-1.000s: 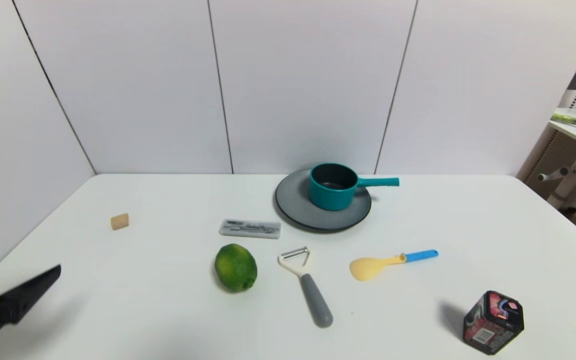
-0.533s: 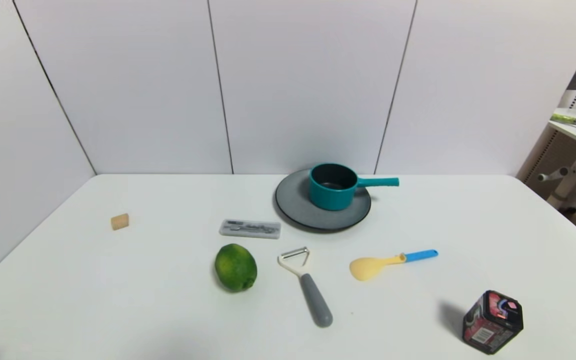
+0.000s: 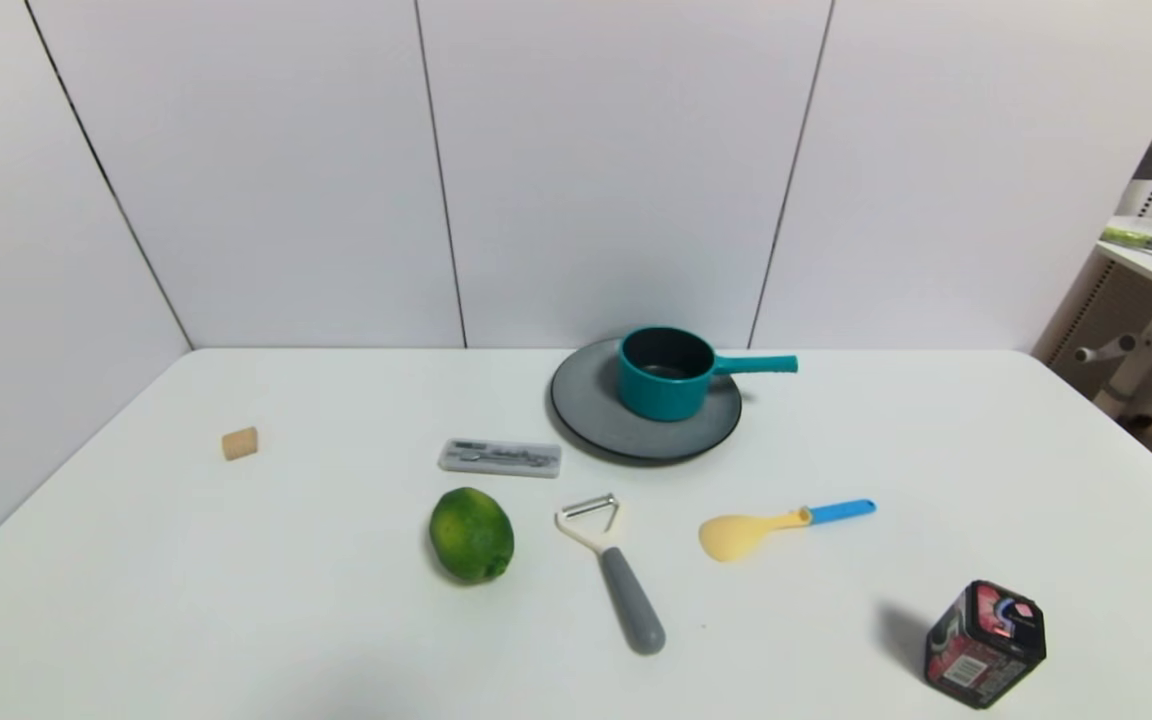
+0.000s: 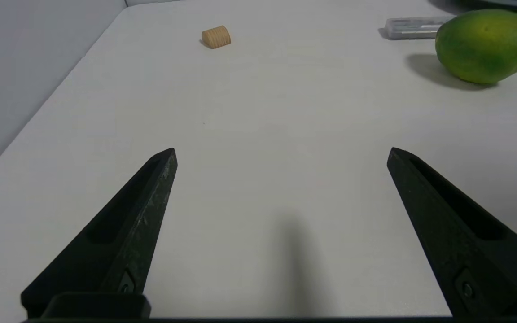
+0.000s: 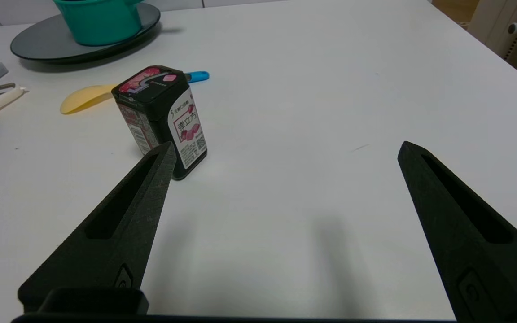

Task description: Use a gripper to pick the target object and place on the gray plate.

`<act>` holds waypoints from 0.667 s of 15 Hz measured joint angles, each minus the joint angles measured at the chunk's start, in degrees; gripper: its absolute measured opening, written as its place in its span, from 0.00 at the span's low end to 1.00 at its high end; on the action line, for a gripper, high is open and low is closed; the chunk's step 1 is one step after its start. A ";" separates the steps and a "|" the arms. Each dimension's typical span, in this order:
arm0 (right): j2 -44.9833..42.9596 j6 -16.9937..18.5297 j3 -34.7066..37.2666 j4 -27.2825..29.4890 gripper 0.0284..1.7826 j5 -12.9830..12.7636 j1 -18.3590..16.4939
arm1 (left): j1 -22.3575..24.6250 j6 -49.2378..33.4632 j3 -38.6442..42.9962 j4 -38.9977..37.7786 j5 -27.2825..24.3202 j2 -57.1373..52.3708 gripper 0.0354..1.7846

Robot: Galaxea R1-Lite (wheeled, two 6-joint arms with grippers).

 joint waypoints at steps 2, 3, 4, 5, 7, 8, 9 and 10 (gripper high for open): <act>0.00 -0.02 0.00 0.00 0.96 0.00 0.00 | -0.05 -1.63 0.11 0.00 0.66 -0.61 0.94; 0.00 -0.02 0.00 0.00 0.96 -0.02 0.00 | -0.05 -1.80 0.11 -0.02 0.83 -0.72 0.94; 0.00 -0.02 0.00 -0.02 0.96 0.00 0.00 | -0.05 -1.83 0.11 -0.02 0.85 -0.82 0.94; 0.00 -0.02 0.01 0.00 0.96 0.00 0.02 | -0.05 -1.83 0.13 -0.02 0.87 -0.84 0.94; 0.00 -0.02 0.01 -0.02 0.96 0.00 0.00 | -0.05 -1.85 0.13 -0.02 0.87 -0.87 0.94; 0.00 -0.02 0.01 -0.05 0.96 -0.02 0.00 | -0.05 -1.85 0.13 -0.02 0.87 -0.87 0.94; 0.00 -0.02 0.01 -0.05 0.96 -0.02 0.00 | -0.05 -1.83 0.13 -0.02 0.87 -0.87 0.94; 0.00 -0.05 0.01 -0.05 0.96 -0.02 0.00 | -0.05 -1.85 0.13 -0.02 0.89 -0.87 0.94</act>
